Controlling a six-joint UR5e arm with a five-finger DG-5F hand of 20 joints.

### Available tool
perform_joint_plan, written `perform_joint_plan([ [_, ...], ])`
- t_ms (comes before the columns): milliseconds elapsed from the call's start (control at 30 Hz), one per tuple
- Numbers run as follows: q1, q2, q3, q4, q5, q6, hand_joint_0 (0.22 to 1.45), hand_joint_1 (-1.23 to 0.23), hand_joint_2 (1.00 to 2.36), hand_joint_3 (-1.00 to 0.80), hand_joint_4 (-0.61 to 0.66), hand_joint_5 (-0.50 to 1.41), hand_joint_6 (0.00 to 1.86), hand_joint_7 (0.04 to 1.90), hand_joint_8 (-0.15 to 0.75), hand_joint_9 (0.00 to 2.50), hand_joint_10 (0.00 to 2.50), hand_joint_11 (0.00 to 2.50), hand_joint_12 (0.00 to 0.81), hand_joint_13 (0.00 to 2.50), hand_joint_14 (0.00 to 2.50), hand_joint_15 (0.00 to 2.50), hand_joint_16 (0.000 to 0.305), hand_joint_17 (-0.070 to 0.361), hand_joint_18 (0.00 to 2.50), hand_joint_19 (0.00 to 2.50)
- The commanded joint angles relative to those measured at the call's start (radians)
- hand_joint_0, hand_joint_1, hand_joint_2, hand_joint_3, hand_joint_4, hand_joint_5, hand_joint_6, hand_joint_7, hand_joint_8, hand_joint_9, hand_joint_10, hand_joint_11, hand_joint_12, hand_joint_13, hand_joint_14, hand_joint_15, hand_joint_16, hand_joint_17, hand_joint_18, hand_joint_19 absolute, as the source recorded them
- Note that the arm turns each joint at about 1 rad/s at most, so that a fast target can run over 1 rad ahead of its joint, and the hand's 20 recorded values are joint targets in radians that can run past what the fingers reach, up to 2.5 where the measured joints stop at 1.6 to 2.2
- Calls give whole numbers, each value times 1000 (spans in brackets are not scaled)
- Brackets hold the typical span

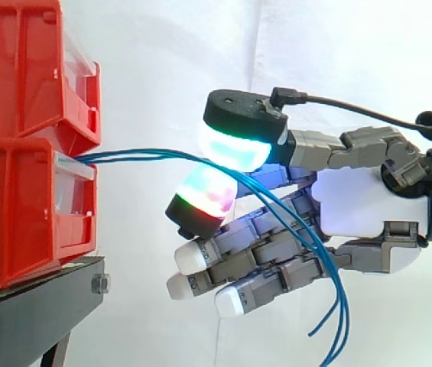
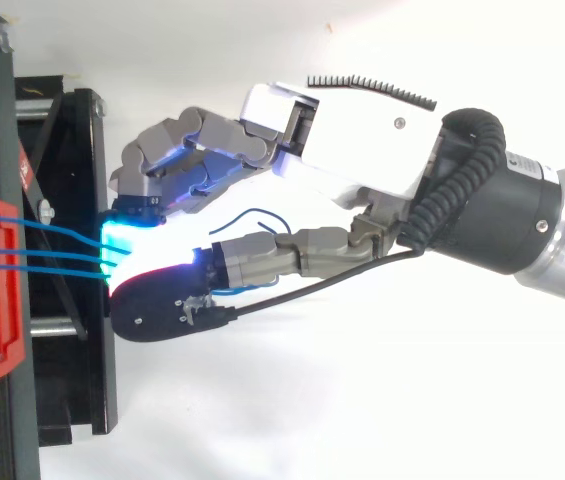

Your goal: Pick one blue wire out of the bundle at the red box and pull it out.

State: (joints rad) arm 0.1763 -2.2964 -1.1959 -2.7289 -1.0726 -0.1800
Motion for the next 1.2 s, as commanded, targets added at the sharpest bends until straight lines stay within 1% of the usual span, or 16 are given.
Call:
perform_joint_plan([
  [0,-1,0,-1,0,-3,1,770,-940,1000,-500,270,-219,880,953,347,647,14,487,453,522,5,137,61,137,722,246],
  [100,0,0,1,0,0,1,729,-956,1000,-500,271,-221,881,954,347,642,12,498,452,516,6,133,61,137,722,243],
  [167,0,0,1,0,0,1,655,-954,1000,-500,275,-218,882,948,349,643,15,504,452,513,5,148,61,137,718,261],
  [200,-1,0,-1,0,0,1,641,-951,1000,-500,278,-215,880,948,351,646,13,509,452,512,5,148,61,137,718,262],
  [233,-1,0,-1,-2,0,1,548,-889,1000,-500,292,-200,865,967,366,668,12,469,462,513,5,156,63,141,716,281],
  [267,0,0,-1,-2,0,1,505,-819,1000,-500,295,-182,843,1003,378,686,11,437,477,508,6,158,66,148,710,299],
  [300,-1,0,-1,0,0,-1,501,-808,1000,-500,296,-179,838,1008,381,690,11,430,479,509,5,156,66,148,712,301],
  [333,0,0,1,0,0,-1,484,-759,1000,-500,312,-167,821,1019,398,723,11,425,485,514,5,159,67,151,720,314],
  [367,0,0,-1,0,0,-1,472,-654,1000,-500,310,-148,792,1039,405,746,12,426,493,523,5,166,68,154,725,329],
  [467,0,0,-1,0,0,-4,486,-535,1000,-500,292,-136,765,1066,409,777,11,414,492,523,6,178,68,153,708,351],
  [567,0,0,1,0,3,-4,512,-487,1000,-500,275,-132,752,1097,405,791,11,420,482,519,6,182,66,149,692,379],
  [633,0,0,-1,0,3,-4,531,-505,1000,-491,272,-132,752,1111,405,798,11,429,476,519,6,184,65,146,682,384],
  [767,0,0,-1,0,3,-4,577,-581,1012,-362,269,-137,768,1118,398,808,14,440,465,524,6,180,63,141,678,392],
  [1033,0,0,1,0,3,-6,566,-623,1018,-219,285,-150,814,1126,405,815,12,462,468,525,6,182,63,142,687,381],
  [1100,0,0,-1,0,3,-6,566,-655,1018,-194,298,-155,827,1137,404,810,12,473,469,525,6,187,63,142,688,381],
  [1167,0,0,-1,0,5,-4,564,-696,1018,-166,307,-160,845,1102,410,810,12,473,475,529,6,182,64,144,697,374],
])
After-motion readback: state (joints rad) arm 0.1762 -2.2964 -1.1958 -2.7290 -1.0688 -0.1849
